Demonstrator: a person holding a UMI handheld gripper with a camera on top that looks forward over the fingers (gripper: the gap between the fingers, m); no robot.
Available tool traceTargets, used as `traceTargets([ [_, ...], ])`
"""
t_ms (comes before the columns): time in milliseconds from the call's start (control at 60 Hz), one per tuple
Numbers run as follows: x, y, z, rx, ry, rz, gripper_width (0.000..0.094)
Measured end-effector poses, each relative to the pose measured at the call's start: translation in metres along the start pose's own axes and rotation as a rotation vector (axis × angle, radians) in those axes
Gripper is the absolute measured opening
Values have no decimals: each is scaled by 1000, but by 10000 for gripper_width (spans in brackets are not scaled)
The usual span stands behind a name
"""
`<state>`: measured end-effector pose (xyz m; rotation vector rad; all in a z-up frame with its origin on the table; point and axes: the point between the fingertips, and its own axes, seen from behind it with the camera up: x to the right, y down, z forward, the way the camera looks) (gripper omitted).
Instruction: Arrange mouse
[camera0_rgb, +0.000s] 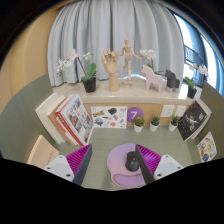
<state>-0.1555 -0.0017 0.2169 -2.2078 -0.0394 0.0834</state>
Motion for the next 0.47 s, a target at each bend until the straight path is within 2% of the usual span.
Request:
traceTargets([
  [300, -13, -9, -23, 54, 7, -43, 872],
  [467, -15, -4, -24, 55, 10, -33, 870],
])
